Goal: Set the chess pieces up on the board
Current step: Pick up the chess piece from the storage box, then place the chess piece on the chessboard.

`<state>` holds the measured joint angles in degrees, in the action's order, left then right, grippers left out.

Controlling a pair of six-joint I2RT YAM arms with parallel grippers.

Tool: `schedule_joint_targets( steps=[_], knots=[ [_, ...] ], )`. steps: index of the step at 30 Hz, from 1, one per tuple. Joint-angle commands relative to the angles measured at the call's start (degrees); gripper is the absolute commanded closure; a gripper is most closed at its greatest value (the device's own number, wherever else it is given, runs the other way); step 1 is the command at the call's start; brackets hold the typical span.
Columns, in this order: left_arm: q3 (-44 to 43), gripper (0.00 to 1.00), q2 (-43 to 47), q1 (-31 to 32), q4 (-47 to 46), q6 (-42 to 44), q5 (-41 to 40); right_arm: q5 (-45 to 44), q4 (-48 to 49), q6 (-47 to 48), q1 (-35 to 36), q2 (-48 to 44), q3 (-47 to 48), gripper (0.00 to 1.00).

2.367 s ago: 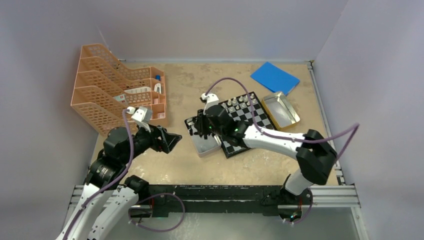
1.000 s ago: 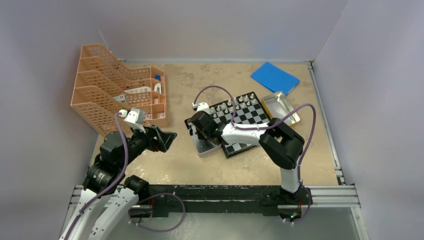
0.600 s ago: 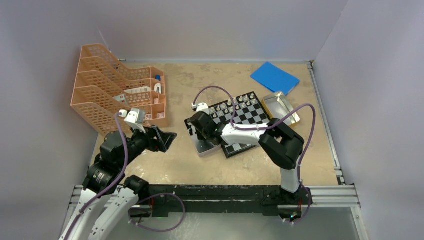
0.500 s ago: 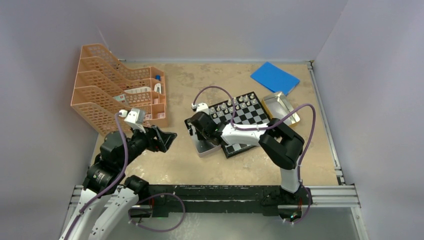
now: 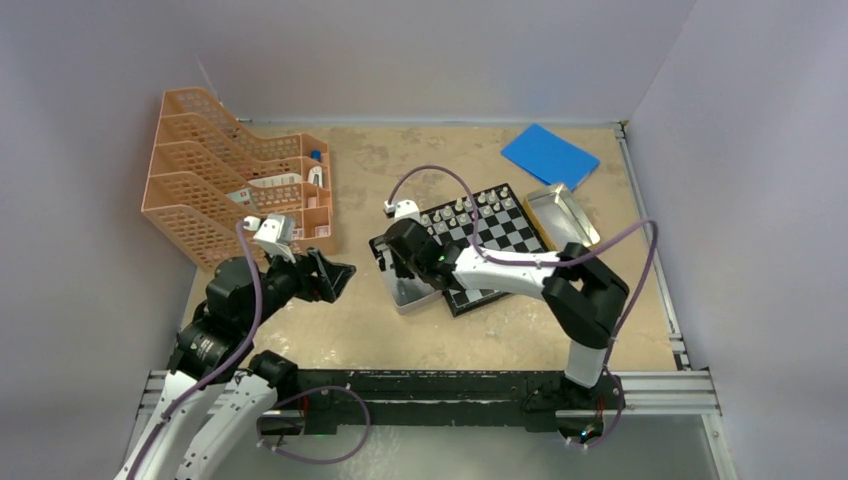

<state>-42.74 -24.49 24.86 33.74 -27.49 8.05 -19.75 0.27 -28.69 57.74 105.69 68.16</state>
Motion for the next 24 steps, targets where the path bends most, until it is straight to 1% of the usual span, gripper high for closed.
schedule_joint_targets(
  steps=[1, 4, 11, 17, 20, 24],
  knots=[
    [-0.3, 0.19, -0.7, -0.3, -1.2, -0.7, -0.9, 1.2, -1.8, 0.8, 0.3, -7.6, -0.1, 0.94],
    [-0.3, 0.19, -0.6, -0.3, -1.2, -0.8, -1.0, 0.2, -4.6, 1.5, 0.1, -10.5, 0.0, 0.94],
    [-0.1, 0.19, -0.9, -0.3, -1.4, -0.7, -0.6, -8.2, -11.4, -0.6, -0.2, -15.9, 0.0, 0.94],
    [-0.2, 0.19, -1.4, -0.3, -1.5, -0.6, -0.2, -8.8, -14.4, -3.7, -4.9, -19.3, -3.2, 0.93],
    [-0.1, 0.19, -1.8, -0.3, -1.7, -0.5, 0.1, -8.2, -14.4, -4.9, -8.5, -21.6, -6.5, 0.93],
    [-0.3, 0.19, -2.4, -0.3, -1.6, -0.4, 0.7, -8.4, -14.1, -6.2, -11.6, -22.5, -9.7, 0.94]
  ],
)
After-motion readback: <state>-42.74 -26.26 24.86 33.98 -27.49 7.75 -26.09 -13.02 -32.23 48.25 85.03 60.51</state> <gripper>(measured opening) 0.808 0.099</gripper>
